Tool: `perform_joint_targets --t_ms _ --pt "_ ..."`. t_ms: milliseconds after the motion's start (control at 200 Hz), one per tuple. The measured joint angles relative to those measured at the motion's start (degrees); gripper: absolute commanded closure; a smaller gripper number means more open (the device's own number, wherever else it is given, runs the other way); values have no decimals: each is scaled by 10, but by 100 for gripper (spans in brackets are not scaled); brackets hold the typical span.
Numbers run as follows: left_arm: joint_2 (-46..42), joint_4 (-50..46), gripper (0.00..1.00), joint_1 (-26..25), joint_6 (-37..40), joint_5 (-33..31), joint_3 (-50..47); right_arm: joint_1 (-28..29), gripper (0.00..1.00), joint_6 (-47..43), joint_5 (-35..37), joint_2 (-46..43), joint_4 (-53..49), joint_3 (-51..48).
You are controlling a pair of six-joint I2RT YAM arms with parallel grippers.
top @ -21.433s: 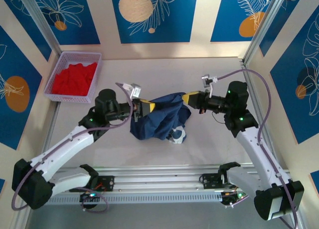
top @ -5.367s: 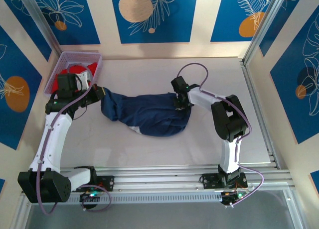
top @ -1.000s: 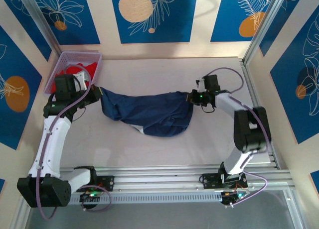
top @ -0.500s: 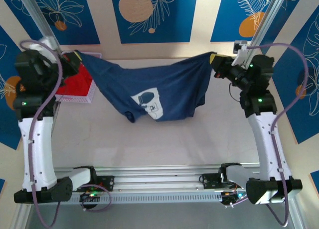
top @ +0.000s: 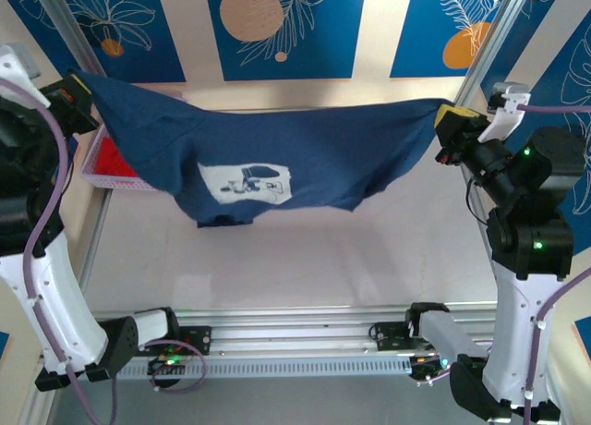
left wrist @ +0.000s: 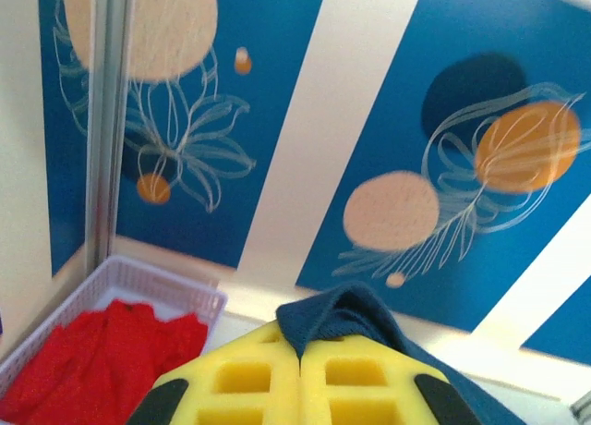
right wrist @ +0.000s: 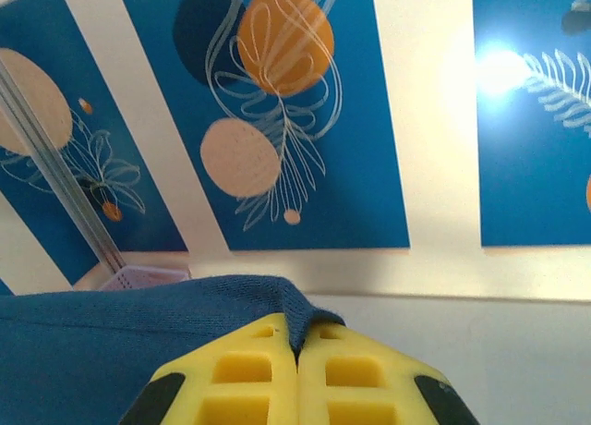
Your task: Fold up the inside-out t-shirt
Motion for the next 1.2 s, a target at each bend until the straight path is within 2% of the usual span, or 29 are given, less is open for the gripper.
perform_joint_targets --t_ms 220,325,395,485,590,670,730,805,980,1065,1200 --pt "-5 49 100 -3 -9 37 -229 1 100 20 -32 42 9 -127" --pt "55 58 100 -14 -27 39 -244 5 100 27 -29 125 37 -125" --pt "123 65 100 -18 -42 42 -198 6 100 31 -22 195 58 -91" --pt "223 61 100 -21 -61 47 -77 4 100 39 -7 266 86 -31" --pt "308 49 100 -21 -76 49 92 -3 100 46 -12 312 94 70" --pt "336 46 100 -21 -85 52 211 -6 100 45 -24 320 107 150" --pt "329 49 100 -21 -90 51 265 -7 100 45 -35 310 123 195" --pt "286 62 100 -18 -93 51 273 -7 100 45 -44 280 139 216" --pt "138 87 100 -11 -88 49 170 -9 100 37 -59 207 121 224" --pt "85 99 100 -11 -77 42 103 -10 100 28 -71 163 132 173" --pt "18 147 100 -11 -73 37 -57 -10 100 35 -72 90 166 14"
